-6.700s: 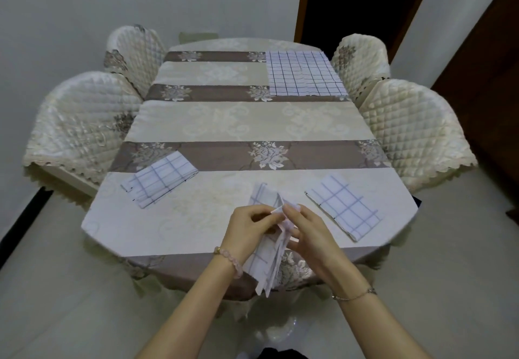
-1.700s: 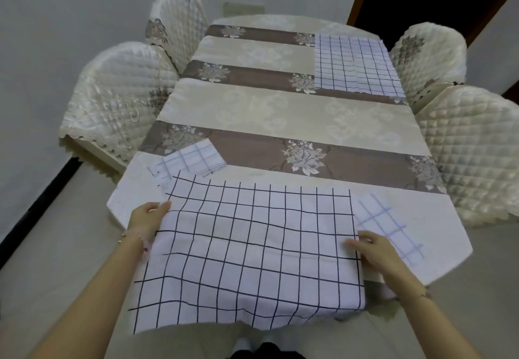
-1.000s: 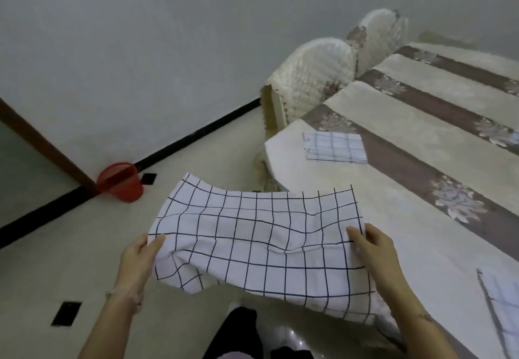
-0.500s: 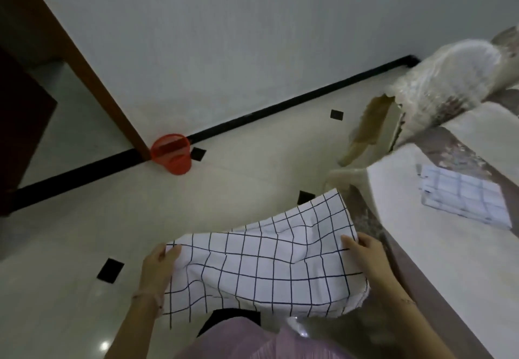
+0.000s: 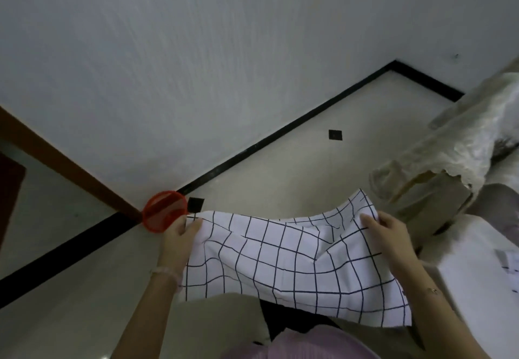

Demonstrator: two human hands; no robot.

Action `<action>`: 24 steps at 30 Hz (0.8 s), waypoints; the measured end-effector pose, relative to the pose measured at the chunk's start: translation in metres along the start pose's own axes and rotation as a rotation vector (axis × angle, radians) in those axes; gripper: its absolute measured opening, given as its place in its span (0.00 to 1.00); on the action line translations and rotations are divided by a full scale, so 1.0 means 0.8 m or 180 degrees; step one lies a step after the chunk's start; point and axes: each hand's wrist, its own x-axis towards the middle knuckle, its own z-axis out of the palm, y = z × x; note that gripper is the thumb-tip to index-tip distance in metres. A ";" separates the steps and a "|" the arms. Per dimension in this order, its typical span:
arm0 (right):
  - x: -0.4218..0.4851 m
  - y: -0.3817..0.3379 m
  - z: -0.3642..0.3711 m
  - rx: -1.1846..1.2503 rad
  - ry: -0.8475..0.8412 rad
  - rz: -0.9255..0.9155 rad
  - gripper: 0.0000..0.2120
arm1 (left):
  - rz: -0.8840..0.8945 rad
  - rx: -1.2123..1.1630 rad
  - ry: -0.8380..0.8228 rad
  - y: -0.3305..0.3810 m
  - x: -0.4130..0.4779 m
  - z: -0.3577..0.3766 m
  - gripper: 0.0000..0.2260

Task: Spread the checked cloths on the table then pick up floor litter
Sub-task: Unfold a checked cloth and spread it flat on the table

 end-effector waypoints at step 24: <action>0.498 -0.136 -0.055 0.0859 0.1669 0.0840 0.19 | 0.0592 0.0817 -0.1654 0.330 0.587 0.424 0.07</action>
